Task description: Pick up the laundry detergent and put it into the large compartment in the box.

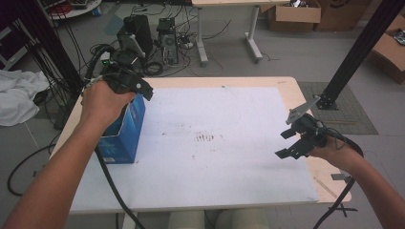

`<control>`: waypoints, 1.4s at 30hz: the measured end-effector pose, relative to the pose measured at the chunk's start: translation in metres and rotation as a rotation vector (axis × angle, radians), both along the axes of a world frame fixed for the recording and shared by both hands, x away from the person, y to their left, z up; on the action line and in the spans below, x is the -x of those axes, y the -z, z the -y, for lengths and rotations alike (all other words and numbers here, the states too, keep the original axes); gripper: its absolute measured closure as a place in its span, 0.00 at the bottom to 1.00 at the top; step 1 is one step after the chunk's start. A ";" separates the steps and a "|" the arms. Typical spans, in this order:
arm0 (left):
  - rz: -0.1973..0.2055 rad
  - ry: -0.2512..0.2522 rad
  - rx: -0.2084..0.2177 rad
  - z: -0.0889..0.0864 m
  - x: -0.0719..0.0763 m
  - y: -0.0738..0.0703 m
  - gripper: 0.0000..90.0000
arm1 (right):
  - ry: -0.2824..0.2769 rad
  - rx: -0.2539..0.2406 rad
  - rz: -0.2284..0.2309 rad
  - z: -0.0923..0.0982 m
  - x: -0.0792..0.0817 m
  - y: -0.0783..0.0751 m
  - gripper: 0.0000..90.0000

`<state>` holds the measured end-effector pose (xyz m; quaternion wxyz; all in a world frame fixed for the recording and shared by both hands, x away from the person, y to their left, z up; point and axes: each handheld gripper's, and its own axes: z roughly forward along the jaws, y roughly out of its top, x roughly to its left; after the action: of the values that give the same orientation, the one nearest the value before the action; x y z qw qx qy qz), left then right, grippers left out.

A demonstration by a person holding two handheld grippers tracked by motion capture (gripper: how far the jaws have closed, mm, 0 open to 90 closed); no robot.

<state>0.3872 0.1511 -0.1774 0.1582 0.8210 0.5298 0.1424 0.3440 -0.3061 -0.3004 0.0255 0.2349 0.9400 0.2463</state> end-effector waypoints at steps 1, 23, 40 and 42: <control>0.000 0.018 -0.004 0.004 0.000 0.001 0.22 | -0.001 0.000 0.001 0.000 0.000 0.000 0.23; -0.069 0.317 -0.057 0.087 -0.005 0.026 0.23 | 0.012 0.015 -0.011 -0.001 -0.001 -0.004 0.22; -0.108 0.571 -0.152 0.132 -0.005 0.052 0.24 | -0.003 0.023 -0.019 -0.009 -0.011 -0.006 0.22; -0.112 0.582 -0.158 0.134 -0.007 0.054 0.23 | -0.006 0.024 -0.020 -0.010 -0.013 -0.007 0.22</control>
<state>0.3942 0.0170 -0.2310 0.0985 0.9546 0.2675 0.0863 0.3566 -0.2959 -0.2938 0.0183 0.2343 0.9438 0.2326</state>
